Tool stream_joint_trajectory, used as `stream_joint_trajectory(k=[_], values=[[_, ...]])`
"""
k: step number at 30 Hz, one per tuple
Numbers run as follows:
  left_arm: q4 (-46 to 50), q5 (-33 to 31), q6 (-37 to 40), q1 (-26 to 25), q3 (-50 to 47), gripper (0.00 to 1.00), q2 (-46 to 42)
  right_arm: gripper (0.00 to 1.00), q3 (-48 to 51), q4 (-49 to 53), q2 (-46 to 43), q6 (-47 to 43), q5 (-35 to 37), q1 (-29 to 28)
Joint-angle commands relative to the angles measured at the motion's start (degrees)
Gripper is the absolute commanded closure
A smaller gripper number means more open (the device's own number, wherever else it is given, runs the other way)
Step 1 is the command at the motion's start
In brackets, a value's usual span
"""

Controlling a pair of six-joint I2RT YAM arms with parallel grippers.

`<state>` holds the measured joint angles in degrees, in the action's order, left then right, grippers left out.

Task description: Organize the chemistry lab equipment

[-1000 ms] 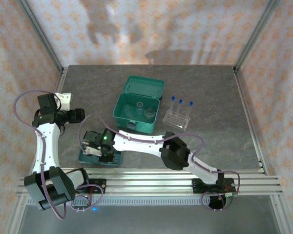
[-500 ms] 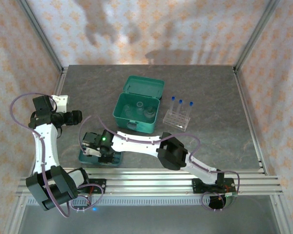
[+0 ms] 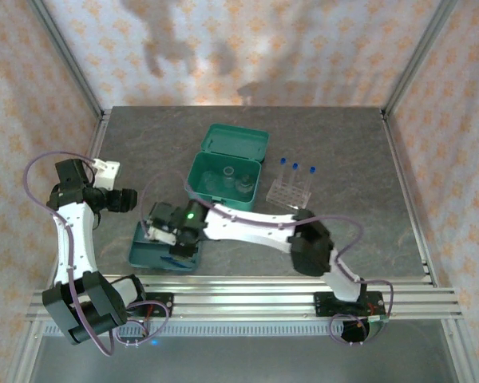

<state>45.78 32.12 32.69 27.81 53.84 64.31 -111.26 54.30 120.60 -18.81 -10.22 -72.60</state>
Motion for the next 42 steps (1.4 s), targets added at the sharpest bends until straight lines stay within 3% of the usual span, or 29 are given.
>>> stream_joint_trajectory(k=[1,6,10,19,26,42], values=[[8.91,2.13,11.78,0.49,1.32,0.23,1.16,0.56,4.23,-5.60,-10.35,7.77,2.42,3.27],[15.04,2.19,24.51,-0.09,1.72,0.23,-0.71,0.54,8.34,-7.23,-16.37,15.97,3.84,6.51],[19.17,-0.69,32.20,-3.99,1.23,0.24,-2.15,0.51,12.84,-10.09,-20.79,20.36,4.50,8.67],[18.60,-8.09,37.80,-18.04,-6.01,0.27,-5.89,0.53,26.04,-17.10,-33.14,32.95,9.35,18.08],[16.66,-12.26,42.06,-26.55,-11.15,0.27,-7.00,0.53,29.90,-17.31,-36.91,34.71,8.93,20.80],[2.98,-14.31,43.71,-28.45,-14.92,0.29,3.66,0.56,32.58,-17.76,-38.95,35.36,9.50,21.88]])
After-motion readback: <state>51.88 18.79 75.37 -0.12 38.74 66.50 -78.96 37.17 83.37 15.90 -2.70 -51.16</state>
